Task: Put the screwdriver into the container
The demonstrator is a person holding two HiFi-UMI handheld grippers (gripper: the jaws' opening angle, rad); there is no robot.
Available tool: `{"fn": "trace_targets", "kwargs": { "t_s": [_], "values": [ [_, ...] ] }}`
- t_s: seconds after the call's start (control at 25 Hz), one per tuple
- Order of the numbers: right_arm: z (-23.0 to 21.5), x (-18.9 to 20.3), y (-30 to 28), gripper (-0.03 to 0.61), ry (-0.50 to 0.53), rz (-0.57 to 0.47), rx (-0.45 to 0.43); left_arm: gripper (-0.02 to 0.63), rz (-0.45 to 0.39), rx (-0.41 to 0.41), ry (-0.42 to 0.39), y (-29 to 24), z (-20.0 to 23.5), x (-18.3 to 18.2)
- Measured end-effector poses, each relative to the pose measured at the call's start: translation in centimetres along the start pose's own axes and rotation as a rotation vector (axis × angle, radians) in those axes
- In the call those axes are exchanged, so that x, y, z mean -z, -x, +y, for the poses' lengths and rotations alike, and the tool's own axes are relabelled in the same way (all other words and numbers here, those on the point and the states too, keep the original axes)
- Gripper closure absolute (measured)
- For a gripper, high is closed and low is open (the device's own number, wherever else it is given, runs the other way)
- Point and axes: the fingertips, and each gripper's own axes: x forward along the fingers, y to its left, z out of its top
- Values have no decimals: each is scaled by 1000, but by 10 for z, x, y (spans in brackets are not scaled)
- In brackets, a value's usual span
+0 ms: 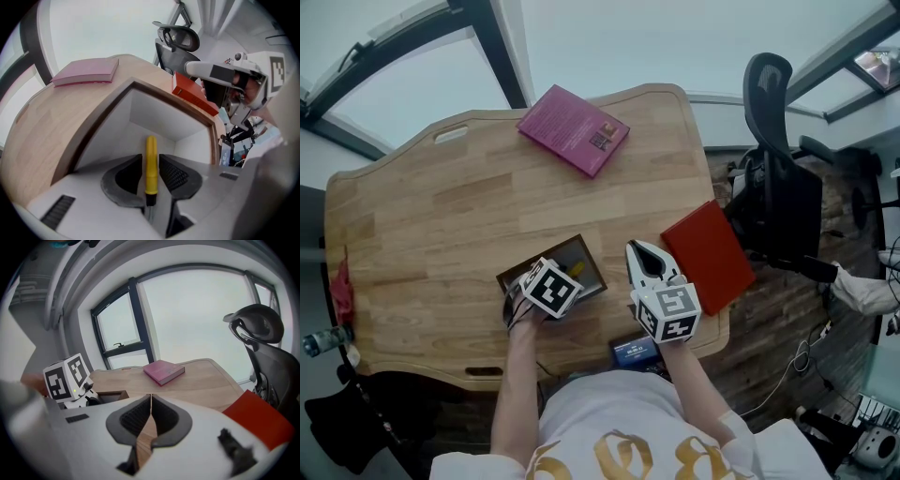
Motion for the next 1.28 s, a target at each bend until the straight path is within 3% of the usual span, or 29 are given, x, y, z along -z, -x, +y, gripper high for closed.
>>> {"fn": "trace_targets", "kwargs": {
  "t_s": [0.28,0.76,1.08,1.28],
  "values": [
    [3,-1,6,546,16,-6,-4,505,-44,-21,40,10,2,-1],
    [17,-4,20,546,29,-29,-17,566,-259,-62,161,47,12,-11],
    [24,-4,30,546,40,-44,-17,591,-369,-108,164,70,9,-13],
    [28,-6,37,546,44,-55,-14,594,-450,-104,215,82,7,-13]
  ]
}}
